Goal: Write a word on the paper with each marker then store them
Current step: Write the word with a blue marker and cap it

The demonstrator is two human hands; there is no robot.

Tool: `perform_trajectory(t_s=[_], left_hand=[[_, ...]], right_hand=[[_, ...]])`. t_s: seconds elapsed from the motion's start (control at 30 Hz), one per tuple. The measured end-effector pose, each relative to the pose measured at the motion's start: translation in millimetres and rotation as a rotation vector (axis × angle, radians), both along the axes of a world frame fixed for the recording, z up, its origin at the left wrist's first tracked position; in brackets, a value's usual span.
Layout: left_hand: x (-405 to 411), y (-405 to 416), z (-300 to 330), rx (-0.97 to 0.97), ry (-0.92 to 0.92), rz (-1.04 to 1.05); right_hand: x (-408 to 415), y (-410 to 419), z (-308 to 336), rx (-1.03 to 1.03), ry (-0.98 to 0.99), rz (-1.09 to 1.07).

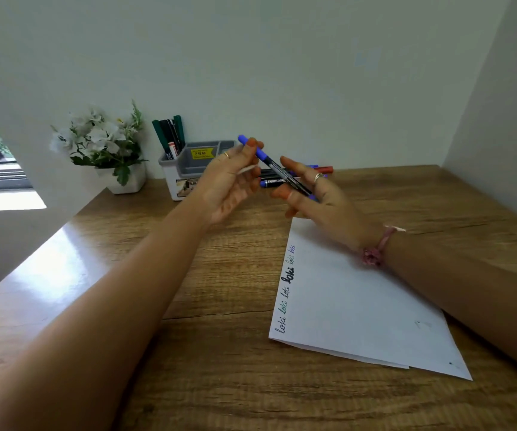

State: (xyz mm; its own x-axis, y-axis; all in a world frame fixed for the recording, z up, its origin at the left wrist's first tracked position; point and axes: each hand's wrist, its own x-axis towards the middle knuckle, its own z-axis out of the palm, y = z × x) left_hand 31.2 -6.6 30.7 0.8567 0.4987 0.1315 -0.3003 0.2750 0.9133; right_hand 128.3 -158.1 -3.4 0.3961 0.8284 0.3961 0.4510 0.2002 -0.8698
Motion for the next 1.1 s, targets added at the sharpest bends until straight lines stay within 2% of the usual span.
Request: perform_trajectory(t_s=[0.13, 0.23, 0.33, 0.43, 0.6, 0.8, 0.93, 1.1], left_hand=[[4.9, 25.4, 31.4, 0.053, -0.087, 0.339], [12.9, 54.4, 47.1, 0.178, -0.105, 0.618], [26.4, 78.9, 53.5, 0.272, -0.153, 0.806], [40.8, 94.1, 53.0, 0.465, -0.11, 0.932], [63.4, 112.6, 42.5, 0.658, 0.029, 0.972], [75.0, 113.9, 27.1, 0.856, 0.239, 0.91], [74.5, 114.3, 20.4, 0.938, 0.36, 0.888], [73.8, 114.8, 16.4, 0.954, 0.385, 0.859]], right_hand=[[1.6, 2.4, -8.6, -0.175, -0.169, -0.064], [3.5, 2.5, -12.1, -0.244, -0.171, -0.032], [3.7, 1.8, -12.6, -0.274, -0.23, -0.036], [6.6, 3.6, -15.0, -0.282, -0.274, -0.042], [10.6, 5.2, -17.6, -0.283, -0.295, -0.041], [11.7, 4.9, -17.7, -0.294, -0.29, -0.037], [12.8, 5.0, -17.9, -0.302, -0.296, -0.035], [12.0, 5.2, -18.3, -0.302, -0.291, -0.037]])
